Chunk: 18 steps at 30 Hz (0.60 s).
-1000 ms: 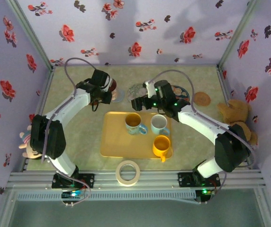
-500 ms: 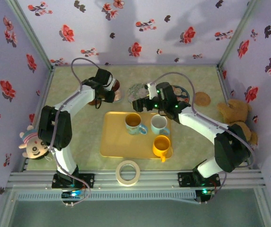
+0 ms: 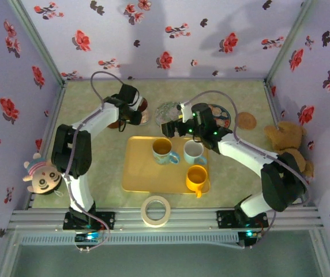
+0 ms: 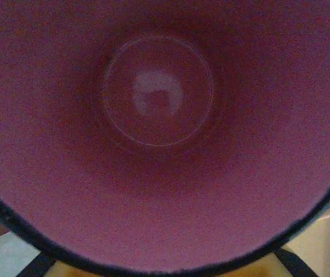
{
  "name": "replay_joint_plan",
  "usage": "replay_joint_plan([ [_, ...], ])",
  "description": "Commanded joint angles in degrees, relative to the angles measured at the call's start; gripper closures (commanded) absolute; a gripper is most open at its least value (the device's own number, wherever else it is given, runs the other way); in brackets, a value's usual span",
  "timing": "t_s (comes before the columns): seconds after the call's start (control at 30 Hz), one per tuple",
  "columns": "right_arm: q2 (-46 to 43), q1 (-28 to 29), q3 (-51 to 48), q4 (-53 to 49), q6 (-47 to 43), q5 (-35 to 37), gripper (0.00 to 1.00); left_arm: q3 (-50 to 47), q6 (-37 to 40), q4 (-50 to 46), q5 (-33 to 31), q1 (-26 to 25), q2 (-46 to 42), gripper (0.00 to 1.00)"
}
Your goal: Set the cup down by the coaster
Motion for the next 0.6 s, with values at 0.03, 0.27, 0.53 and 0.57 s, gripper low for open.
replay_joint_plan([
  [0.03, -1.34, -0.29, -0.45, 2.16, -0.04, -0.18, 0.01, 3.15, 1.27, 6.8, -0.34, 0.56, -0.44, 1.0],
  [0.27, -1.13, -0.34, -0.54, 2.07, 0.14, -0.63, 0.01, 3.26, 1.45, 7.44, -1.25, 0.55, 0.61, 1.0],
  [0.53, -0.87, -0.29, -0.27, 1.62, -0.13, -0.98, 0.01, 3.76, 2.06, 7.43, -2.01, 0.63, 1.88, 1.0],
  [0.57, -0.88, -0.31, -0.27, 1.61, -0.13, -1.0, 0.0, 3.75, 2.15, 7.48, -2.14, 0.55, 1.94, 1.0],
])
